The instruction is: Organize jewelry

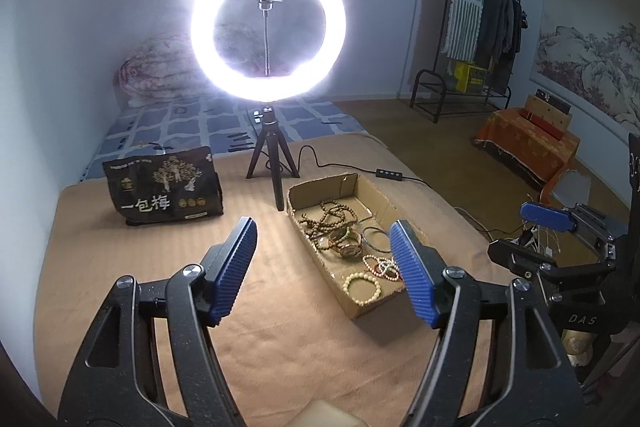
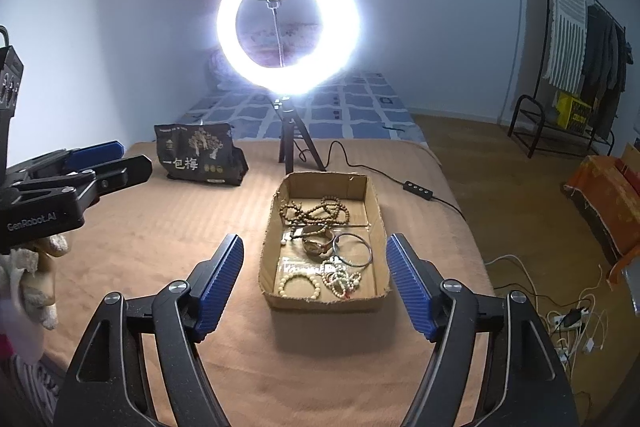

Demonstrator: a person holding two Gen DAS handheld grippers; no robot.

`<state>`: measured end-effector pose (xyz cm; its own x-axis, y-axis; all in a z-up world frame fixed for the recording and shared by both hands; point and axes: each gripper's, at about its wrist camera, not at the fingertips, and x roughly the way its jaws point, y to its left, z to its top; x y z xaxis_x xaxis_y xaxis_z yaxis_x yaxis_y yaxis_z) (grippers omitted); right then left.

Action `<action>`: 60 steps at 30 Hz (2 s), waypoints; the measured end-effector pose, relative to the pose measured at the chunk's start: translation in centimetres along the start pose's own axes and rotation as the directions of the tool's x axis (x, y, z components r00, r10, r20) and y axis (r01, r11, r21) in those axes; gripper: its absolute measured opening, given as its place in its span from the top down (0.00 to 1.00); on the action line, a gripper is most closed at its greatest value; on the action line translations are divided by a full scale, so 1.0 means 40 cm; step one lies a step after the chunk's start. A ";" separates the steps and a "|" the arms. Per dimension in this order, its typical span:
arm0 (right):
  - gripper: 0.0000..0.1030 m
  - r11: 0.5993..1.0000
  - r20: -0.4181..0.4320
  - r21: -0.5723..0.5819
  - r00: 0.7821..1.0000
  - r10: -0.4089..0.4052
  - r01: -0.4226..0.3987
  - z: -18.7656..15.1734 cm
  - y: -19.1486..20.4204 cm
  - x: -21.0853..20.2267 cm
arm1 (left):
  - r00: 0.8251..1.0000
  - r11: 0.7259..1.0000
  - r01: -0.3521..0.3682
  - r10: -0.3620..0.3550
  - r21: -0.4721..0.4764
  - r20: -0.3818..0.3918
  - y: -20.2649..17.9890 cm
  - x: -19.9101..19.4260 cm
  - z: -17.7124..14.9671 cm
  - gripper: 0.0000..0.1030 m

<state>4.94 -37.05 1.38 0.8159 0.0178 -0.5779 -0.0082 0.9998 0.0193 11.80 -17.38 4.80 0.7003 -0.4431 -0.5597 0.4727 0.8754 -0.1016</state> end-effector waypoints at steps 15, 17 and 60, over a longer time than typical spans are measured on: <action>0.25 0.999 0.047 -0.006 0.998 -0.047 0.047 -0.050 0.048 -0.053 | 0.999 0.999 -0.040 0.040 0.010 -0.003 0.009 -0.078 -0.078 0.31; 0.24 0.998 0.057 -0.010 0.997 -0.054 0.054 -0.056 0.052 -0.055 | 0.999 0.999 -0.052 0.052 0.003 -0.004 0.012 -0.080 -0.083 0.30; 0.22 0.994 0.017 0.093 0.998 -0.058 0.056 -0.067 0.001 -0.035 | 0.991 0.989 -0.135 0.135 0.059 0.004 -0.024 -0.083 -0.114 0.00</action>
<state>2.25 -37.01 -0.01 0.8245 -0.0402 -0.5644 0.0914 0.9938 0.0628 6.57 -15.88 3.02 0.7601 -0.3215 -0.5647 0.4044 0.9143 0.0238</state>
